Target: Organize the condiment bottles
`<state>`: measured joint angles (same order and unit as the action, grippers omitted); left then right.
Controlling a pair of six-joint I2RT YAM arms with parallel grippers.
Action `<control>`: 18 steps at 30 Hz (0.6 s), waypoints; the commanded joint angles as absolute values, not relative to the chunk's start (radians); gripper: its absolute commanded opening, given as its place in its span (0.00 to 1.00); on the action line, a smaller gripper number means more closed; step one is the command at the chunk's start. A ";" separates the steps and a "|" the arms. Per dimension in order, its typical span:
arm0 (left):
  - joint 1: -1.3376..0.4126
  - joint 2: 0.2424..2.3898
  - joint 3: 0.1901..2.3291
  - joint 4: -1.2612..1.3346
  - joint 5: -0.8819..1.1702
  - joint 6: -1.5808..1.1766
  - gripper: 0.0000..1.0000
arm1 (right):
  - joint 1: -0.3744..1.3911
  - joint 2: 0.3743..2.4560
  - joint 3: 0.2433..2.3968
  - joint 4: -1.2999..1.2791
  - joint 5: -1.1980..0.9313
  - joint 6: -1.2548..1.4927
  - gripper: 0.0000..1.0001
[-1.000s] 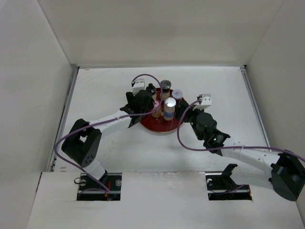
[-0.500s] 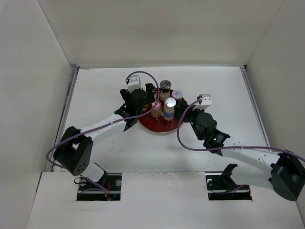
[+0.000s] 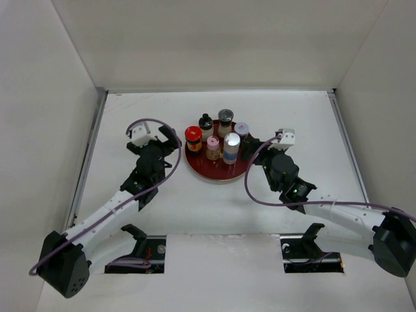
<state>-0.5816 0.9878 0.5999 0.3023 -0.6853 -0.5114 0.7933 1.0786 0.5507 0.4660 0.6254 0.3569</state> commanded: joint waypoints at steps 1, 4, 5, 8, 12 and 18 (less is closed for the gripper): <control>-0.506 0.889 0.482 0.264 -0.732 -0.629 1.00 | 0.785 1.039 0.529 0.528 0.704 0.364 1.00; -0.453 0.819 0.427 0.174 -0.724 -0.698 1.00 | 0.765 1.023 0.534 0.517 0.727 0.364 1.00; -0.437 0.813 0.416 0.157 -0.723 -0.704 1.00 | 0.762 1.025 0.535 0.515 0.733 0.361 1.00; -0.391 0.821 0.403 0.129 -0.736 -0.735 1.00 | 0.720 1.025 0.531 0.508 0.765 0.385 1.00; -0.377 0.854 0.426 0.107 -0.746 -0.750 1.00 | 0.642 0.941 0.509 0.434 0.770 0.435 1.00; -0.445 0.891 0.442 0.146 -0.733 -0.755 1.00 | 0.527 0.808 0.491 0.257 0.704 0.535 0.31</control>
<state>-0.4122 0.8860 0.4068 0.1085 -0.7296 -0.7322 0.5564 0.8379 0.4759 0.3565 0.7330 0.4683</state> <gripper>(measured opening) 0.997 0.333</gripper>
